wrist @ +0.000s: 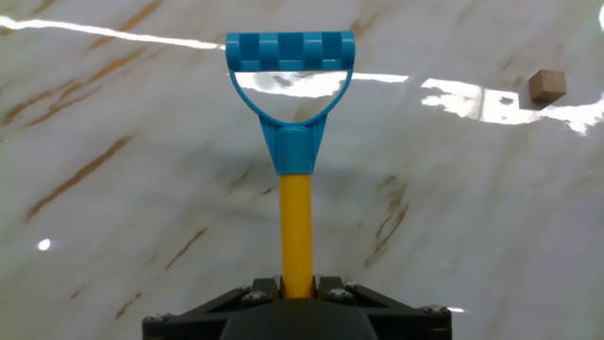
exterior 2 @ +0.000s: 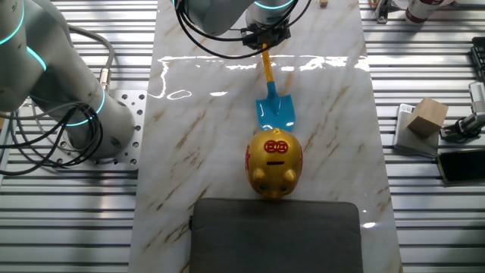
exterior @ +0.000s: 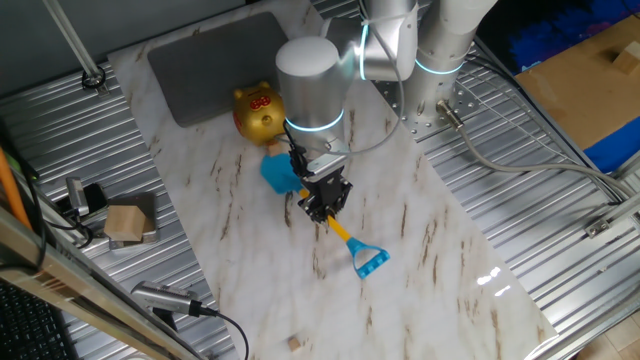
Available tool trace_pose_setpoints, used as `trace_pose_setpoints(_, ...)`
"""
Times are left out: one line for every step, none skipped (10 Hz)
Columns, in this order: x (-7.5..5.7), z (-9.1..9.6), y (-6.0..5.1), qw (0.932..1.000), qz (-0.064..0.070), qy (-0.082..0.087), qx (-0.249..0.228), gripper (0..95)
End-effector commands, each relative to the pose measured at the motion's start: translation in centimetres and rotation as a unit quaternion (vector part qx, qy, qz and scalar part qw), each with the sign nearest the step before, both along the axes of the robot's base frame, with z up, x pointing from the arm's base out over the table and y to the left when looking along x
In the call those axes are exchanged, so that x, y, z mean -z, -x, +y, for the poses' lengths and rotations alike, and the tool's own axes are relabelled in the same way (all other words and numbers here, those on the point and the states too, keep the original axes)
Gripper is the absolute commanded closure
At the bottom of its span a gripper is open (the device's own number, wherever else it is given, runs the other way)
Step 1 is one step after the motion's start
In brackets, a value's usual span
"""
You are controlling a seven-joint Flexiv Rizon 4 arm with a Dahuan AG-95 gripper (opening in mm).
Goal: Use a shovel to scoop up an object
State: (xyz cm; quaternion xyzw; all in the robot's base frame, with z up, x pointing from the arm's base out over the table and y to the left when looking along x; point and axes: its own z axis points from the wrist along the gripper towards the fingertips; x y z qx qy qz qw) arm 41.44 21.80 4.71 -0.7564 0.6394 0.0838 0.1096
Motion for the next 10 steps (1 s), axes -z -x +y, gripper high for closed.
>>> trace_pose_setpoints(0.14, -0.08, -0.05, 1.0000, -0.001, 0.002, -0.001, 95.0)
trace_pose_setpoints(0.14, -0.11, -0.05, 1.0000, -0.001, 0.002, -0.001, 95.0)
trace_pose_setpoints(0.26, -0.29, -0.02, 1.0000, -0.002, 0.002, -0.003, 95.0)
trace_pose_setpoints(0.34, -0.41, -0.02, 1.0000, -0.002, 0.003, -0.004, 95.0)
trace_pose_setpoints(0.42, -0.60, 0.02, 1.0000, -0.002, 0.003, -0.004, 95.0)
trace_pose_setpoints(0.44, -0.68, 0.04, 1.0000, -0.002, 0.004, -0.005, 95.0)
trace_pose_setpoints(0.47, -0.70, 0.05, 1.0000, -0.002, 0.005, -0.005, 95.0)
trace_pose_setpoints(0.54, -0.73, 0.03, 1.0000, -0.002, 0.004, -0.005, 95.0)
trace_pose_setpoints(0.55, -0.72, 0.03, 1.0000, -0.001, 0.004, -0.002, 95.0)
trace_pose_setpoints(0.57, -0.71, 0.03, 1.0000, -0.001, 0.004, -0.002, 95.0)
